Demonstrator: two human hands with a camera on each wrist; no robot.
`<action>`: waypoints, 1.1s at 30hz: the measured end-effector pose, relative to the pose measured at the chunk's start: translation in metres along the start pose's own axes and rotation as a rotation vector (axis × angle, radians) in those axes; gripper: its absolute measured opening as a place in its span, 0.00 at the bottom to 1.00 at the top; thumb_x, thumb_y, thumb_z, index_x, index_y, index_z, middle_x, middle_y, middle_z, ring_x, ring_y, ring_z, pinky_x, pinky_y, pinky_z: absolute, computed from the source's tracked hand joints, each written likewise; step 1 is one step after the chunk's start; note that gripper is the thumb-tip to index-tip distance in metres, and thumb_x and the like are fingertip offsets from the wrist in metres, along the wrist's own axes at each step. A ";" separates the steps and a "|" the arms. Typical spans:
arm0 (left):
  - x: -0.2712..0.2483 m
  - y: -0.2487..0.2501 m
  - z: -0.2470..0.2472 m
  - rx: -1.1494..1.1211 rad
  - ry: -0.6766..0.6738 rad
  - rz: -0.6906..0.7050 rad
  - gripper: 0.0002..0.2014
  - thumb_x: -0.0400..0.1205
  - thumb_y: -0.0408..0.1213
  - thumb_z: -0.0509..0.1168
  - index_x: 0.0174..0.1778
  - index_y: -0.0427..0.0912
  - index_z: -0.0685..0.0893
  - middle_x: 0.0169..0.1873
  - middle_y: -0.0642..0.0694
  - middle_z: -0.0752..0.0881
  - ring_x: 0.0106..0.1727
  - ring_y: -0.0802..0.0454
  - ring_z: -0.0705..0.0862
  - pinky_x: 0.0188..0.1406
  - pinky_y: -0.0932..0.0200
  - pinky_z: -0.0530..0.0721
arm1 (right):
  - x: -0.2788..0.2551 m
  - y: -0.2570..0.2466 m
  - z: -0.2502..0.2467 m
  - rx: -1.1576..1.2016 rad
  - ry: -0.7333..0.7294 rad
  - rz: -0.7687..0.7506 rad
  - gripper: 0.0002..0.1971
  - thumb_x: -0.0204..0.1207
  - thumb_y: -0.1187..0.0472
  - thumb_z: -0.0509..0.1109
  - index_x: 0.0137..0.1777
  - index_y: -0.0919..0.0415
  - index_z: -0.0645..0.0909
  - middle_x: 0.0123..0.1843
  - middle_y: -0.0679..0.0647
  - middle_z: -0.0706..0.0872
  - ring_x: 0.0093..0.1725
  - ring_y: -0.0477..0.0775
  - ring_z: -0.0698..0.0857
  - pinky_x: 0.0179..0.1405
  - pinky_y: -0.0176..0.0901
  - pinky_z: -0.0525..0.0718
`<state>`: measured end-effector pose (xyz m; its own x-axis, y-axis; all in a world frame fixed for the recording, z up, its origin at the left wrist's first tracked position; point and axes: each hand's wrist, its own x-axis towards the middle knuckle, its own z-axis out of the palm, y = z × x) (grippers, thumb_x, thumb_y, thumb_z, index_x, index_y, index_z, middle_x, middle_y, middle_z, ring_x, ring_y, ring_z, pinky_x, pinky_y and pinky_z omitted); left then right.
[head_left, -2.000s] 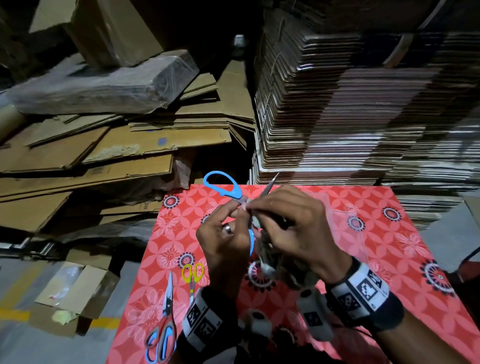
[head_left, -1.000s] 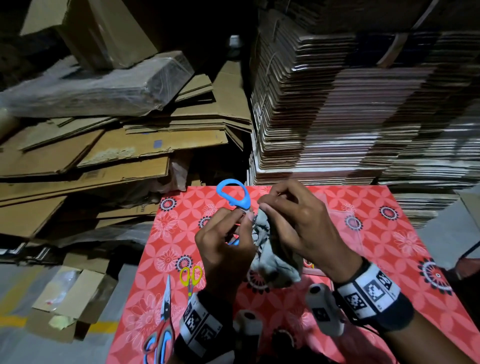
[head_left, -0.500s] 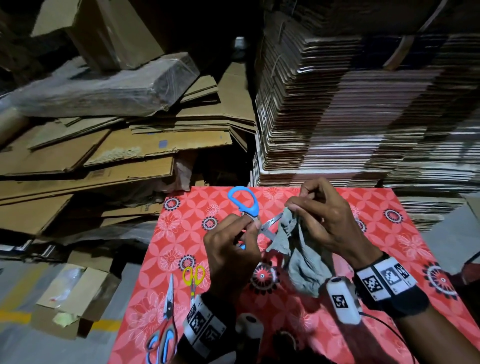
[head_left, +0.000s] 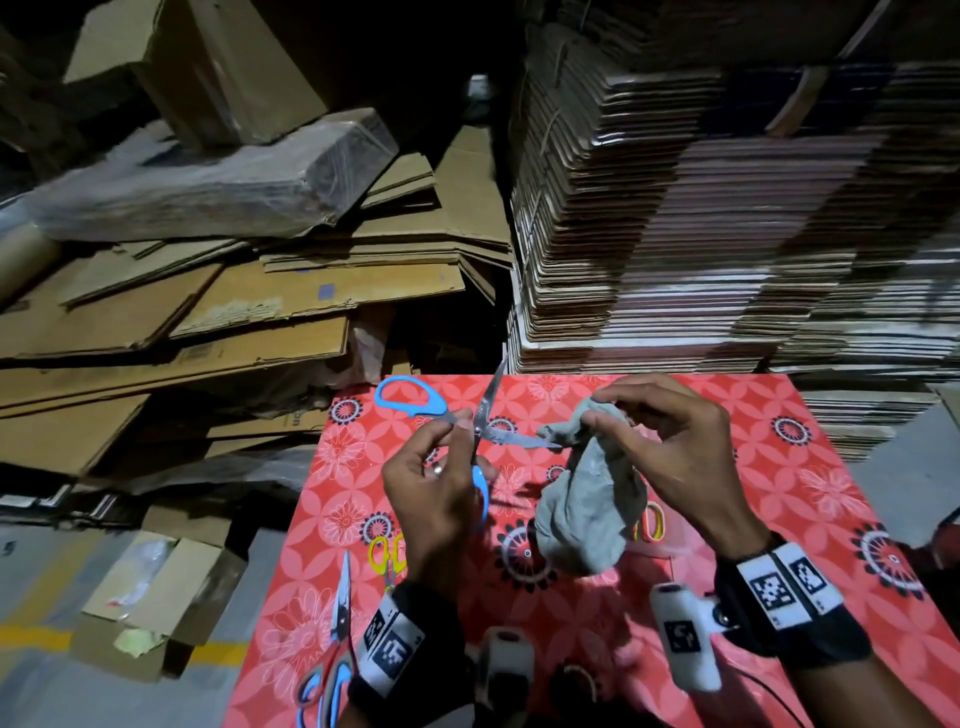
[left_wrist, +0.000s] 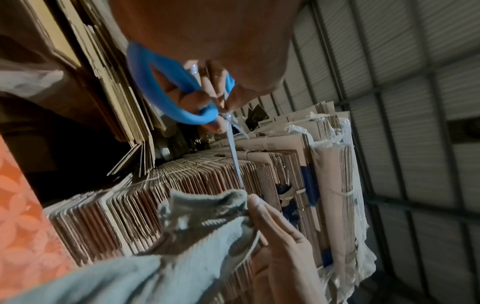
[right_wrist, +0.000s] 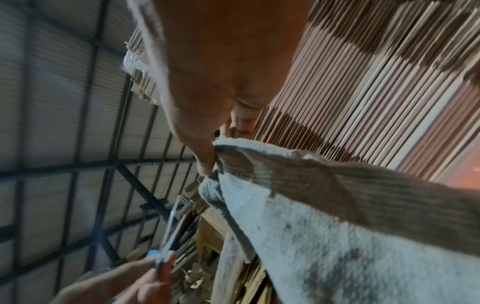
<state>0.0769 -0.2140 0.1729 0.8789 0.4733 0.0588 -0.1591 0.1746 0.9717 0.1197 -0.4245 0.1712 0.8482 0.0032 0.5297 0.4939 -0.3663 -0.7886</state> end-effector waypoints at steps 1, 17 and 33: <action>0.000 0.000 0.000 -0.027 -0.014 -0.036 0.09 0.88 0.28 0.69 0.47 0.25 0.87 0.25 0.33 0.82 0.18 0.53 0.73 0.19 0.65 0.72 | -0.001 -0.004 0.003 0.042 0.003 0.028 0.08 0.72 0.61 0.85 0.51 0.58 0.94 0.49 0.50 0.92 0.48 0.56 0.91 0.48 0.43 0.89; 0.003 -0.002 -0.007 -0.284 -0.181 -0.357 0.09 0.86 0.33 0.69 0.39 0.40 0.84 0.36 0.43 0.90 0.39 0.40 0.94 0.40 0.51 0.81 | -0.001 -0.042 0.028 0.314 0.097 0.128 0.17 0.77 0.77 0.77 0.59 0.56 0.90 0.44 0.50 0.87 0.39 0.45 0.83 0.43 0.31 0.83; -0.003 0.004 -0.007 -0.339 -0.281 -0.174 0.08 0.84 0.42 0.68 0.46 0.45 0.91 0.47 0.42 0.87 0.53 0.43 0.90 0.55 0.34 0.91 | -0.007 -0.057 0.048 0.232 -0.087 0.048 0.07 0.74 0.71 0.79 0.45 0.58 0.91 0.48 0.51 0.90 0.51 0.53 0.91 0.47 0.38 0.86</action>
<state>0.0710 -0.2087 0.1750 0.9857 0.1682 0.0070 -0.0955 0.5245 0.8460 0.0946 -0.3586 0.1978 0.8803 0.0748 0.4685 0.4745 -0.1446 -0.8683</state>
